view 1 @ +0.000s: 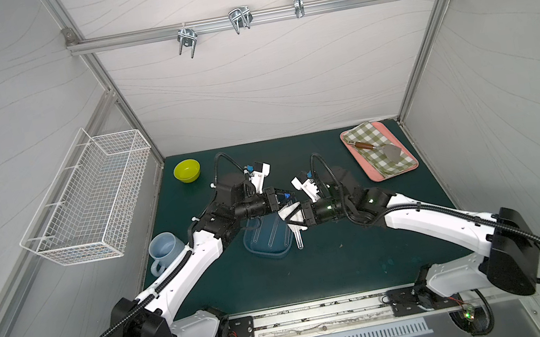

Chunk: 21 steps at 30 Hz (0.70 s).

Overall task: Wipe the exteriors of test tubes
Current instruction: Wipe the dirt from the test tube.

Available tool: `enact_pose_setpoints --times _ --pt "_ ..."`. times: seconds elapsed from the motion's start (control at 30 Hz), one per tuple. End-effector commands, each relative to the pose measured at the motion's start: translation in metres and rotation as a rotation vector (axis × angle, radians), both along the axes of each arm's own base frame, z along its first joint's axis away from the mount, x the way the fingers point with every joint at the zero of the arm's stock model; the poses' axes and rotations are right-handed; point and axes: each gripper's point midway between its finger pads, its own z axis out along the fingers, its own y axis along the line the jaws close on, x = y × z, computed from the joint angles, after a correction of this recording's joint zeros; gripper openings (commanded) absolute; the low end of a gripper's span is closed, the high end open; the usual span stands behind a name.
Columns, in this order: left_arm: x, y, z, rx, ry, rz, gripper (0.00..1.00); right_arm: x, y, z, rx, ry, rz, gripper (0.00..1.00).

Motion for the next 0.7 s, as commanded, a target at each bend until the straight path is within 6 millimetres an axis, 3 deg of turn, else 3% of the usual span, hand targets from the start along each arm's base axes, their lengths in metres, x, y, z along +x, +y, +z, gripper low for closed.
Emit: enact_pose_setpoints --times 0.0,0.2,0.53,0.67 --pt "0.004 -0.003 0.025 -0.033 -0.063 -0.012 0.11 0.018 0.007 0.026 0.051 -0.067 0.001 0.22" --pt "0.004 -0.002 0.026 -0.037 -0.067 -0.008 0.11 0.029 0.012 0.036 0.081 -0.076 0.016 0.22" --pt "0.008 0.002 0.025 -0.036 -0.061 0.003 0.11 -0.011 0.005 0.007 0.077 0.016 0.030 0.22" --pt "0.010 0.003 0.025 -0.036 -0.061 0.008 0.11 -0.014 0.004 0.000 0.074 0.027 0.023 0.22"
